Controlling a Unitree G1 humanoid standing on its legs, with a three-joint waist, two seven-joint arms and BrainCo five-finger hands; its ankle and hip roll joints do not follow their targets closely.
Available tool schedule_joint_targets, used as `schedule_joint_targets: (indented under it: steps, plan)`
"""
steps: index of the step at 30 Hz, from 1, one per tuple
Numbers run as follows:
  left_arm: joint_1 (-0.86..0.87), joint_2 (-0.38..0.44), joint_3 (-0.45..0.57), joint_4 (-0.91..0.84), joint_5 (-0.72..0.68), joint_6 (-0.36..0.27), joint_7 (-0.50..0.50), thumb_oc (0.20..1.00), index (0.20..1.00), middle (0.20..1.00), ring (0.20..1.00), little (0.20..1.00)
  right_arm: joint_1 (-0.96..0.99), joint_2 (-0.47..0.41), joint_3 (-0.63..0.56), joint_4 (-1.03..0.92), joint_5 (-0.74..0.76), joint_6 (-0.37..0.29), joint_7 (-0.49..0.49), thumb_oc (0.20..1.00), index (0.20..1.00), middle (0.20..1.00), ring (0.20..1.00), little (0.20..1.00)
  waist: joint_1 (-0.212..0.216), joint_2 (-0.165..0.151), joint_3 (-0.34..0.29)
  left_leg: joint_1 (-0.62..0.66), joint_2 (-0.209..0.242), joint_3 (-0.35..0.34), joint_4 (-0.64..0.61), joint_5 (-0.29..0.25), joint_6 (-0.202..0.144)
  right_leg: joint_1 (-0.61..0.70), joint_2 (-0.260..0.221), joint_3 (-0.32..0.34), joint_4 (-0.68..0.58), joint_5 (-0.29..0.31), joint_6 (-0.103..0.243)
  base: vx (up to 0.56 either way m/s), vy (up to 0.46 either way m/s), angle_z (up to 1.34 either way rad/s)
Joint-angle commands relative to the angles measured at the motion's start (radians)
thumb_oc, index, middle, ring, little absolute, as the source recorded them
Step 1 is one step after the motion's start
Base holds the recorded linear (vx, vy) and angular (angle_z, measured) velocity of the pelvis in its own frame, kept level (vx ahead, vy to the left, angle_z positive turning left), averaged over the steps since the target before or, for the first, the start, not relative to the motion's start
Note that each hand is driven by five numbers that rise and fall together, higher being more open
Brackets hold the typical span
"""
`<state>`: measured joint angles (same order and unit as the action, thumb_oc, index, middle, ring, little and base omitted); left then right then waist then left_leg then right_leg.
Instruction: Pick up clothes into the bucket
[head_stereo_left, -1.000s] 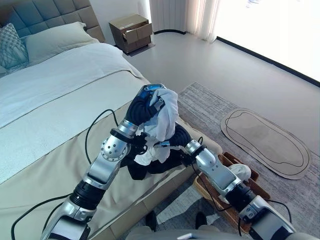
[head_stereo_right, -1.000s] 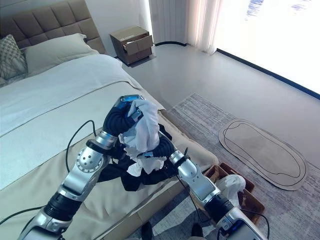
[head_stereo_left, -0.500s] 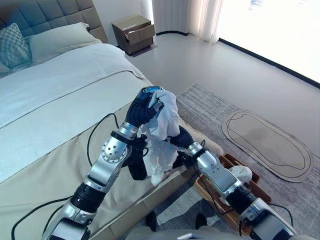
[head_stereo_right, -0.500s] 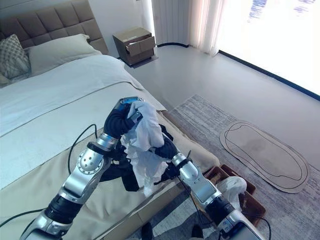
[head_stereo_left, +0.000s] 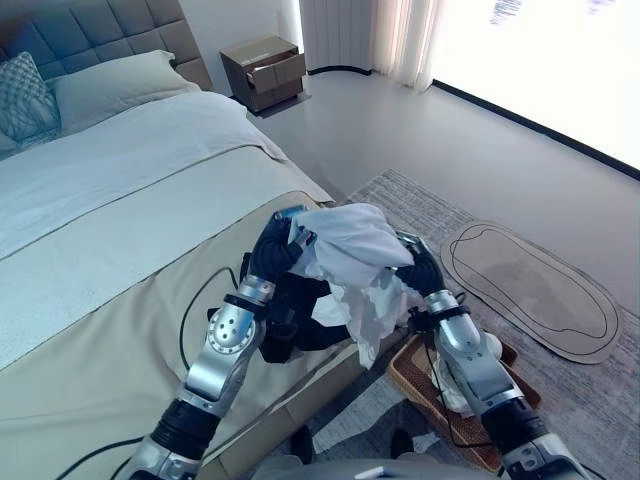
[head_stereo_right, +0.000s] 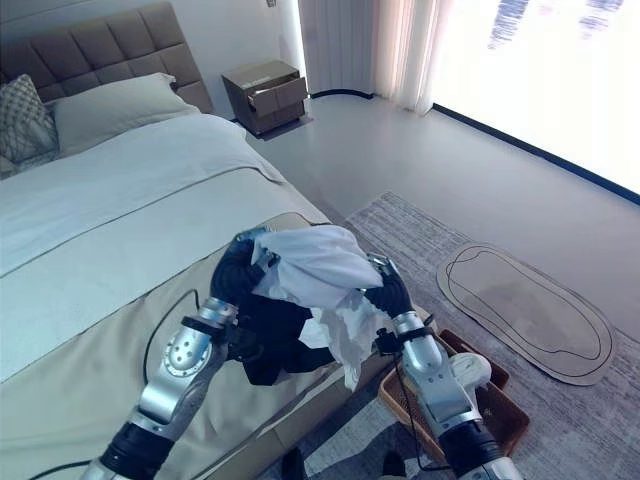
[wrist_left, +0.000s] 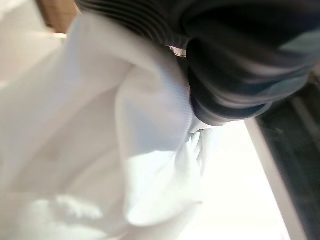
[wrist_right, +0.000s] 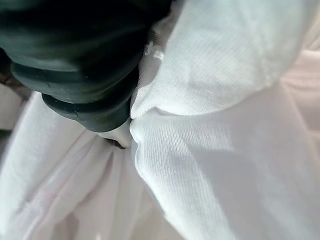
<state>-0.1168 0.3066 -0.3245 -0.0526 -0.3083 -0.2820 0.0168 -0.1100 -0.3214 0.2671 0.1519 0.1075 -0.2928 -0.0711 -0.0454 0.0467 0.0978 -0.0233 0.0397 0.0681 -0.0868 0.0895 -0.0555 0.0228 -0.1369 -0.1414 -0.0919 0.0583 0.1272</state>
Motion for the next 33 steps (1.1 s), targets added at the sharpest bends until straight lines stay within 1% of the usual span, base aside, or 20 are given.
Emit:
schedule_joint_targets:
  steps: [1,3,6,7,8,10,11,13,14,15,16,17,19,20,22,23,24,26,32,33]
  plan:
    - [0.017,0.045,0.141,0.090,-0.009,-0.092,0.035,1.000,1.000,1.000,1.000,1.000,0.020,-0.050,-0.293,-0.018,0.079,-0.068,-0.169,0.200,0.200,0.200,0.200,0.200,-0.005,-0.064,-0.040,0.028,-0.013,-0.025,0.035,-0.082,0.017,-0.018,-0.022,-0.023,0.037,0.020,0.020,0.00,0.000,0.00]
    - [0.041,0.042,0.138,0.138,-0.005,-0.087,0.014,1.000,1.000,1.000,1.000,1.000,0.026,-0.049,-0.346,-0.021,0.103,-0.084,-0.186,0.200,0.200,0.200,0.200,0.200,-0.008,-0.065,-0.038,0.026,-0.013,-0.023,0.035,-0.083,0.018,-0.022,-0.020,-0.020,0.038,0.020,0.019,0.00,-0.004,-0.03]
    - [0.068,0.035,0.134,0.167,-0.010,-0.089,-0.001,1.000,1.000,1.000,1.000,1.000,0.033,-0.049,-0.382,-0.021,0.125,-0.097,-0.194,0.200,0.200,0.200,0.200,0.200,-0.009,-0.067,-0.039,0.025,-0.013,-0.020,0.036,-0.084,0.019,-0.026,-0.018,-0.017,0.039,0.020,0.019,-0.01,-0.011,-0.11]
    - [0.098,0.029,0.142,0.202,-0.020,-0.087,-0.020,1.000,1.000,1.000,1.000,1.000,0.046,-0.061,-0.425,-0.011,0.122,-0.107,-0.213,0.200,0.200,0.200,0.200,0.200,-0.012,-0.070,-0.035,0.016,-0.015,-0.017,0.040,-0.075,0.021,-0.036,-0.020,-0.014,0.042,0.028,0.017,0.00,0.000,0.00]
    - [0.098,0.029,0.141,0.202,-0.020,-0.087,-0.020,1.000,1.000,1.000,1.000,1.000,0.047,-0.061,-0.425,-0.011,0.121,-0.107,-0.213,0.200,0.200,0.200,0.200,0.200,-0.011,-0.068,-0.038,0.021,-0.013,-0.017,0.037,-0.084,0.020,-0.032,-0.018,-0.013,0.040,0.021,0.019,-0.05,-0.016,-0.01]
    - [0.134,0.016,0.154,0.225,-0.057,-0.085,-0.040,1.000,1.000,1.000,1.000,1.000,0.059,-0.076,-0.479,-0.002,0.125,-0.113,-0.233,0.200,0.200,0.200,0.200,0.200,-0.014,-0.072,-0.035,0.011,-0.014,-0.016,0.042,-0.075,0.021,-0.042,-0.018,-0.011,0.043,0.029,0.017,0.00,0.000,0.00]
    - [0.134,0.016,0.154,0.226,-0.057,-0.084,-0.040,1.000,1.000,1.000,1.000,1.000,0.060,-0.076,-0.479,-0.002,0.125,-0.113,-0.233,0.200,0.200,0.200,0.200,0.200,-0.014,-0.070,-0.038,0.016,-0.013,-0.017,0.039,-0.084,0.020,-0.037,-0.016,-0.011,0.040,0.022,0.019,0.03,-0.015,-0.04]
    - [0.175,0.015,0.169,0.223,-0.077,-0.079,-0.068,1.000,1.000,1.000,1.000,1.000,0.072,-0.093,-0.542,0.013,0.139,-0.124,-0.256,0.200,0.200,0.200,0.200,0.200,-0.018,-0.071,-0.033,0.011,-0.011,-0.017,0.042,-0.085,0.020,-0.044,-0.014,-0.007,0.043,0.021,0.019,0.01,-0.016,-0.04]
    - [0.176,0.015,0.169,0.222,-0.077,-0.079,-0.068,1.000,1.000,1.000,1.000,1.000,0.073,-0.094,-0.543,0.014,0.140,-0.125,-0.255,0.200,0.200,0.200,0.200,0.200,-0.017,-0.071,-0.035,0.010,-0.011,-0.016,0.043,-0.085,0.020,-0.045,-0.014,-0.007,0.043,0.021,0.019,0.00,0.000,0.00]
    - [0.195,0.013,0.177,0.224,-0.098,-0.078,-0.080,1.000,1.000,1.000,1.000,1.000,0.073,-0.105,-0.579,0.021,0.150,-0.134,-0.272,0.200,0.200,0.200,0.200,0.200,-0.021,-0.072,-0.031,0.007,-0.011,-0.014,0.045,-0.087,0.021,-0.048,-0.013,-0.005,0.045,0.020,0.019,-0.05,-0.015,-0.06]
    - [0.206,0.010,0.182,0.225,-0.110,-0.077,-0.085,1.000,1.000,1.000,1.000,1.000,0.073,-0.115,-0.597,0.021,0.151,-0.138,-0.279,0.200,0.200,0.200,0.200,0.200,-0.021,-0.073,-0.026,0.000,-0.013,-0.011,0.050,-0.080,0.023,-0.057,-0.014,-0.002,0.050,0.027,0.017,-0.01,-0.015,-0.08]
    - [0.206,0.010,0.182,0.225,-0.110,-0.077,-0.085,1.000,1.000,1.000,1.000,1.000,0.074,-0.115,-0.597,0.021,0.151,-0.138,-0.279,0.200,0.200,0.200,0.200,0.200,-0.021,-0.072,-0.029,0.004,-0.011,-0.012,0.048,-0.089,0.022,-0.053,-0.012,-0.001,0.048,0.020,0.019,-0.01,-0.017,-0.11]
    - [0.224,0.003,0.192,0.236,-0.122,-0.075,-0.092,1.000,1.000,1.000,1.000,1.000,0.079,-0.137,-0.644,0.015,0.156,-0.147,-0.299,0.200,0.200,0.200,0.200,0.200,-0.025,-0.073,-0.019,-0.005,-0.010,-0.004,0.053,-0.082,0.024,-0.069,-0.013,0.004,0.054,0.029,0.019,-0.02,-0.020,-0.09]
    - [0.228,0.003,0.198,0.237,-0.123,-0.077,-0.090,1.000,1.000,1.000,1.000,1.000,0.081,-0.147,-0.661,0.017,0.153,-0.150,-0.305,0.200,0.200,0.200,0.200,0.200,-0.029,-0.073,-0.019,-0.002,-0.008,-0.002,0.050,-0.091,0.023,-0.068,-0.010,0.006,0.051,0.022,0.021,-0.05,-0.014,-0.10]
    - [0.227,0.000,0.198,0.238,-0.124,-0.079,-0.090,1.000,1.000,1.000,1.000,1.000,0.080,-0.154,-0.671,0.010,0.149,-0.151,-0.314,0.200,0.200,0.200,0.200,0.200,-0.029,-0.072,-0.018,-0.005,-0.007,0.002,0.051,-0.092,0.023,-0.073,-0.008,0.009,0.051,0.023,0.022,-0.01,-0.006,-0.10]
    - [0.227,0.000,0.199,0.236,-0.126,-0.081,-0.089,1.000,1.000,1.000,1.000,1.000,0.079,-0.158,-0.679,0.005,0.152,-0.154,-0.318,0.200,0.200,0.200,0.200,0.200,-0.031,-0.074,-0.014,-0.011,-0.007,0.006,0.055,-0.083,0.023,-0.080,-0.009,0.010,0.054,0.030,0.020,0.03,-0.013,-0.10]
    - [0.223,0.001,0.200,0.237,-0.123,-0.084,-0.083,1.000,1.000,1.000,1.000,1.000,0.079,-0.159,-0.688,-0.007,0.164,-0.162,-0.319,0.200,0.200,0.200,0.200,0.200,-0.034,-0.073,-0.013,-0.007,-0.003,0.011,0.053,-0.092,0.022,-0.081,-0.006,0.015,0.052,0.023,0.023,-0.01,-0.015,-0.13]
    - [0.221,0.002,0.204,0.234,-0.119,-0.085,-0.078,1.000,1.000,1.000,1.000,1.000,0.086,-0.159,-0.692,-0.014,0.171,-0.164,-0.310,0.200,0.200,0.200,0.200,0.200,-0.036,-0.074,-0.011,-0.008,-0.002,0.015,0.053,-0.092,0.021,-0.084,-0.004,0.019,0.053,0.023,0.022,0.01,-0.020,-0.15]
    - [0.204,-0.006,0.224,0.229,-0.120,-0.096,-0.062,1.000,1.000,1.000,1.000,1.000,0.109,-0.137,-0.665,-0.015,0.177,-0.154,-0.285,0.200,0.200,0.200,0.200,0.200,-0.048,-0.075,0.005,-0.013,0.003,0.022,0.058,-0.095,0.018,-0.097,0.000,0.029,0.062,0.020,0.020,-0.02,-0.019,-0.07]
    - [0.196,-0.005,0.231,0.214,-0.115,-0.104,-0.052,1.000,1.000,1.000,1.000,1.000,0.116,-0.131,-0.652,-0.003,0.161,-0.145,-0.284,0.200,0.200,0.200,0.200,0.200,-0.050,-0.074,0.019,-0.024,0.002,0.021,0.067,-0.096,0.018,-0.106,-0.001,0.030,0.073,0.017,0.019,-0.04,-0.007,-0.05]
